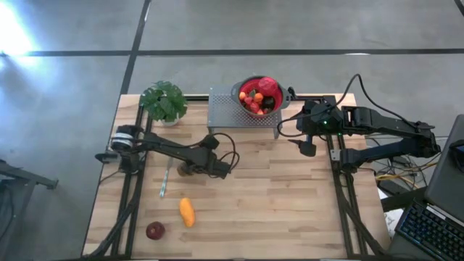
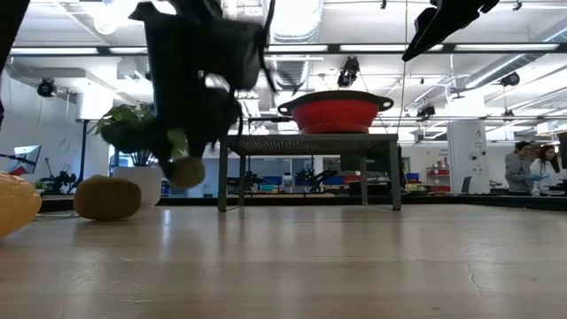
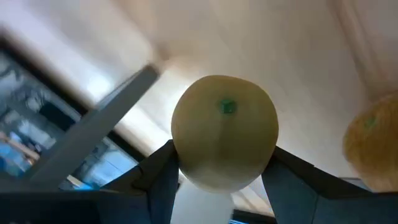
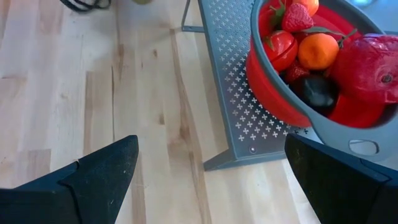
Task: Pick & Place Fruit
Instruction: Put the kiwi into the strainer bowl on the shelf
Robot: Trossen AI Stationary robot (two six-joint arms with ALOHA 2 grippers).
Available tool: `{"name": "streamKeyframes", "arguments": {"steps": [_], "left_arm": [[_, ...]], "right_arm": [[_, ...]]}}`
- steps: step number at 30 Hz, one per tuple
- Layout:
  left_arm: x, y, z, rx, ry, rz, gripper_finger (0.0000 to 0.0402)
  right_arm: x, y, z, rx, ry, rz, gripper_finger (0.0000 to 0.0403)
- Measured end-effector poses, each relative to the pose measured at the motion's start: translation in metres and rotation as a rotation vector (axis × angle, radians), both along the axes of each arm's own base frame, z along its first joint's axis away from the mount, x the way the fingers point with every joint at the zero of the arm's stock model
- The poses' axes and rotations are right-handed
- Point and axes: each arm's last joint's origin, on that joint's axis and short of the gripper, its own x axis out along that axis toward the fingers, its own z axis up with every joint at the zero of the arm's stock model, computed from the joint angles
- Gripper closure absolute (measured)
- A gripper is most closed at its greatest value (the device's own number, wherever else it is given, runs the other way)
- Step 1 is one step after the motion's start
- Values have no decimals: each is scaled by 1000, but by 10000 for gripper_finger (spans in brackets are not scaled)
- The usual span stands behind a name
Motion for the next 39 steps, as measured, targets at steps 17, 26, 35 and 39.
{"name": "streamKeyframes", "arguments": {"steps": [17,26,35,39], "left_arm": [[-27,-34,127,-286,-956,438,192],[-35,-39,142,-536,-1452,366,189],[-33,-39,131,-697,-1750,332,189],[-32,-39,135,-777,-1895,334,188]], "right_arm": [[2,0,2,-16,-19,16,3],[9,-1,3,52,-85,-41,3],[19,2,1,10,-177,53,3],[26,12,-7,-26,-217,136,3]]}}
